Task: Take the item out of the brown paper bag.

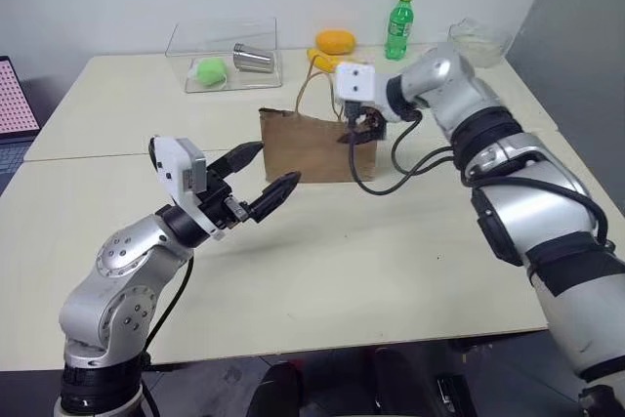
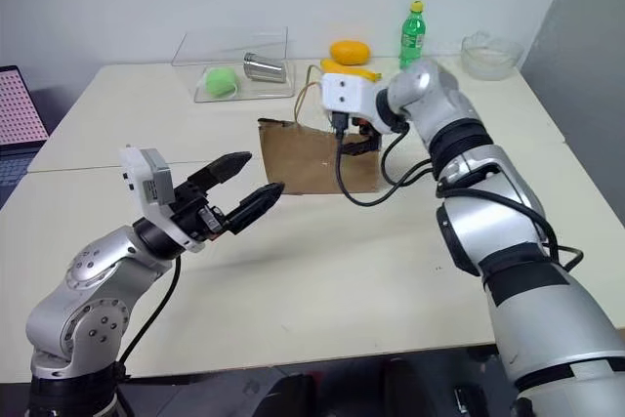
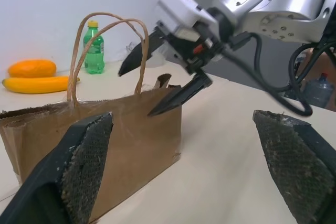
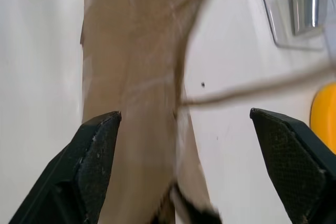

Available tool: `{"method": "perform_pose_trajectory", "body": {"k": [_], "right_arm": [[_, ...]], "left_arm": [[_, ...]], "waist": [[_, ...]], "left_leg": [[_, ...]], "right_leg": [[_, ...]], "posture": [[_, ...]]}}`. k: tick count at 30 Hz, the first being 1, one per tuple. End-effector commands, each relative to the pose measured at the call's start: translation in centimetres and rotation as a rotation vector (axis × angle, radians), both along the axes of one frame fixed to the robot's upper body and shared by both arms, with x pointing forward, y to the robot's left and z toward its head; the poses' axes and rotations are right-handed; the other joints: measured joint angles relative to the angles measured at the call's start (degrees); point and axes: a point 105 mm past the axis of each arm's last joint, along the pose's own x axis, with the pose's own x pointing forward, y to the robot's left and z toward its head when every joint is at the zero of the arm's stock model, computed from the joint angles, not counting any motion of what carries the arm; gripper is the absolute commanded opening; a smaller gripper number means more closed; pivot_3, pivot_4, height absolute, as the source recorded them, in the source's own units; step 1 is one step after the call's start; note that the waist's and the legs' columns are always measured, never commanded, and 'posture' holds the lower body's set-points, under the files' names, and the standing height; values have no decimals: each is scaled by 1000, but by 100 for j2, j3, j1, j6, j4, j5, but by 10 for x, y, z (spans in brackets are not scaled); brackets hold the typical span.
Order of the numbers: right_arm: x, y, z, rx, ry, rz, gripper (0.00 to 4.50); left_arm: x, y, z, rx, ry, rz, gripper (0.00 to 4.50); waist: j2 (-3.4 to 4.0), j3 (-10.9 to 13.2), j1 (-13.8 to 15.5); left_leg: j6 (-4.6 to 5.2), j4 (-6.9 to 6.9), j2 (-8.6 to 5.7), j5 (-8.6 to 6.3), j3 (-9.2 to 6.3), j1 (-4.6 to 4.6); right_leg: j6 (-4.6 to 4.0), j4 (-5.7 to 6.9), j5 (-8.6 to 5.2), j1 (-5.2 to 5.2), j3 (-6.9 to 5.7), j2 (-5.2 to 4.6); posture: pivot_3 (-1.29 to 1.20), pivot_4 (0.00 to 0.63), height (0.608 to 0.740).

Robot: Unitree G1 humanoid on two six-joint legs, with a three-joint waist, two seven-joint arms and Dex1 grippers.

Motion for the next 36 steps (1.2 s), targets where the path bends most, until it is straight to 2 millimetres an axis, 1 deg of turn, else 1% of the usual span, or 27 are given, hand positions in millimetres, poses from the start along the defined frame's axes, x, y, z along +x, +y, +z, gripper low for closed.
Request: {"method": "perform_pose_trajectory", "body": {"k": [1,4,6,8,10,11,12,13,15,18,19,21,23,24,27,29,32,34,36], "right_arm": [[-3,-7,18,147,29,-13,4199],[-4,-25,31,309,19,-70,4199],[-10,-35,41,404,-19,-96,4199],[-24,-48,50,512,-93,-140,4199],[-51,-59,52,608,-165,-165,4236],[-67,-61,49,659,-171,-177,4236],[-84,-62,40,699,-169,-189,4236],[-96,-62,34,722,-163,-200,4236],[-122,-57,13,752,-141,-212,4236],[-157,-46,-17,784,-64,-212,4236],[-164,-43,-22,785,-50,-209,4236],[-177,-38,-34,807,-31,-217,4236],[-183,-35,-40,822,-17,-231,4236],[-187,-33,-43,841,-11,-245,4236],[-195,-28,-46,891,-5,-282,4236],[-200,-26,-47,905,-5,-295,4236],[-204,-27,-48,901,-14,-314,4236],[-207,-32,-48,900,-26,-334,4236],[-209,-35,-46,905,-38,-340,4236]], "left_arm": [[0,-8,6,2,-31,-41,4500],[5,-10,7,2,-34,-42,4500],[8,-11,9,3,-48,-43,4500],[13,-11,10,1,-56,-38,4500],[21,-9,13,-1,-70,-13,4120],[27,-7,15,-5,-75,5,3902],[33,-5,18,4,-90,15,3648],[36,-3,20,11,-100,20,3320],[49,1,27,44,-126,38,2706],[71,7,42,81,-167,74,1822],[76,9,46,93,-177,85,1482],[95,13,55,128,-203,115,852],[108,15,60,154,-221,135,204],[118,15,65,178,-228,142,40],[145,12,74,253,-238,176,40],[162,11,76,311,-222,220,40],[176,12,74,356,-180,272,40],[182,8,64,427,-139,283,40],[183,3,57,478,-125,271,40]], "waist": [[-1,0,6],[-1,-1,24],[-1,-1,35],[-2,-1,49],[-4,-4,71],[-4,-4,98],[-4,-4,130],[-5,-5,167],[-4,-5,169],[-5,-6,191],[-6,-6,190],[-10,-8,194],[-14,-11,186],[-14,-11,184],[-19,-13,187],[-21,-12,189],[-23,-13,173],[-23,-13,164],[-23,-13,161]], "left_leg": [[0,0,1,0,0,0],[0,1,0,0,-4,-1],[1,8,-2,0,-5,-4],[1,6,-2,-1,-10,-9],[1,11,-1,-1,-11,-14],[1,6,-1,-1,-17,-15],[2,14,1,-2,-21,-20],[2,11,0,-1,-21,-20],[6,19,-1,-4,-8,-17],[23,39,-2,-13,-16,-14],[24,45,-7,-13,-17,-14],[26,57,-8,-13,-12,-9],[27,59,-6,-12,-15,-2],[27,58,-6,-12,-16,-2],[27,58,-7,-12,-21,-4],[27,57,-9,-12,-25,-10],[30,54,-13,-14,-24,-15],[34,52,-13,-17,-22,-15],[35,49,-13,-17,-25,-15]], "right_leg": [[0,0,0,0,0,0],[0,0,0,3,-3,0],[0,-2,0,5,-4,-1],[0,-7,0,4,-7,-2],[1,-6,0,2,-9,-2],[0,-10,0,3,-14,-3],[1,-9,0,2,-17,-2],[1,-7,0,2,-17,-2],[3,-2,1,2,-9,-2],[8,6,4,11,-12,2],[12,10,6,13,-11,2],[17,10,9,21,-8,2],[18,10,9,27,-12,6],[18,11,9,27,-12,6],[18,12,9,27,-14,8],[18,7,8,25,-18,8],[21,-8,9,25,-17,7],[22,-14,9,25,-15,6],[22,-13,9,24,-17,7]], "posture": [[0,150,740],[0,150,740],[0,150,740],[0,150,740],[0,150,740],[0,150,740],[0,150,740],[0,150,740],[0,150,740],[0,150,740],[0,150,740],[0,150,740],[0,150,740],[0,150,740],[0,150,740],[0,150,740],[0,150,740],[0,150,740],[0,150,740]]}}
